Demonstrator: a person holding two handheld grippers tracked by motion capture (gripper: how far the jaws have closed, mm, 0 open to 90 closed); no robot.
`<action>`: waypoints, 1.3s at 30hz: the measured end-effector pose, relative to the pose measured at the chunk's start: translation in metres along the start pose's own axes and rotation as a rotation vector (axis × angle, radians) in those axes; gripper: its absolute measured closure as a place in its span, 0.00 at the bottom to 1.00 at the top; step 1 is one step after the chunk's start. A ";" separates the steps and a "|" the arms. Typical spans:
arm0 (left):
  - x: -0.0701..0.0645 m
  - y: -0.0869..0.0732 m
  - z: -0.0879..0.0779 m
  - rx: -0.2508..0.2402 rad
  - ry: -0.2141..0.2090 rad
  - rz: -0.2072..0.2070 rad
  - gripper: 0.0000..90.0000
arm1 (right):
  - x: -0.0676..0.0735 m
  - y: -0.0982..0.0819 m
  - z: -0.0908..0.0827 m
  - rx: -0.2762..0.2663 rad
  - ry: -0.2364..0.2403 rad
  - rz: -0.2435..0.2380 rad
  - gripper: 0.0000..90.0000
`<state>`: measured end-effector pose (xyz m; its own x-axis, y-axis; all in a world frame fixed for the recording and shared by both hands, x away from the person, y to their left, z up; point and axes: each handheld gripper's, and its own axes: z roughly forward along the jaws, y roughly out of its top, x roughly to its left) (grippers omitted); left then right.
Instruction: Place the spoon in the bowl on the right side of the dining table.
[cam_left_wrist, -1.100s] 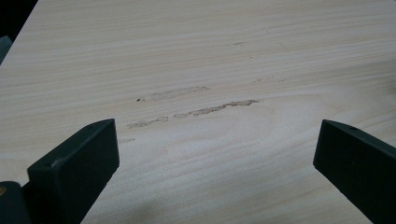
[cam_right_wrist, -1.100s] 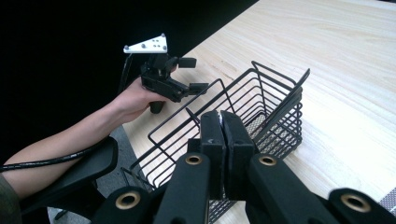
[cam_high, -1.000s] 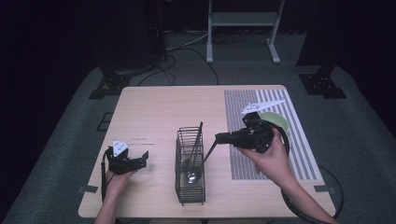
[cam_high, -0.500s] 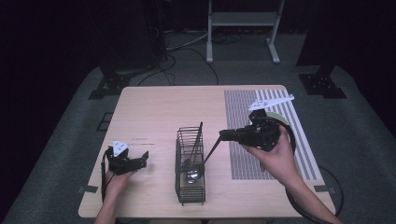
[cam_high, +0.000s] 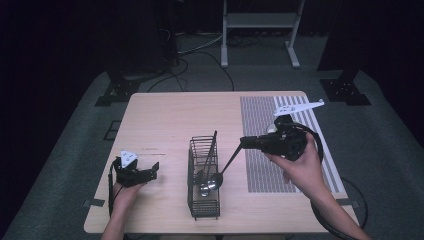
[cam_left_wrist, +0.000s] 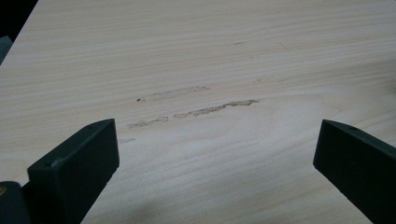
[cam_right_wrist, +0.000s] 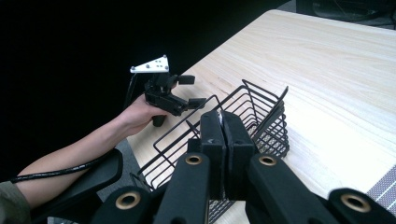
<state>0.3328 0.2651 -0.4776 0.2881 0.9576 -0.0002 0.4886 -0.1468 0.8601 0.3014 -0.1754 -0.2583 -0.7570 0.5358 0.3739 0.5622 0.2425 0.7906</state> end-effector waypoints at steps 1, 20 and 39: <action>0.000 0.000 0.000 0.000 0.000 0.000 0.00 | 0.000 0.000 -0.001 -0.001 0.000 -0.001 0.98; 0.000 0.000 0.000 0.000 0.001 0.002 0.00 | -0.006 -0.004 -0.012 -0.012 -0.003 0.022 0.98; 0.000 0.000 0.000 0.003 0.001 0.004 0.00 | -0.013 -0.009 -0.020 -0.022 0.000 0.042 0.98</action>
<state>0.3329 0.2648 -0.4776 0.2894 0.9572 0.0040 0.4894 -0.1516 0.8588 0.2994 -0.2007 -0.2606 -0.7328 0.5451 0.4074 0.5863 0.2017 0.7846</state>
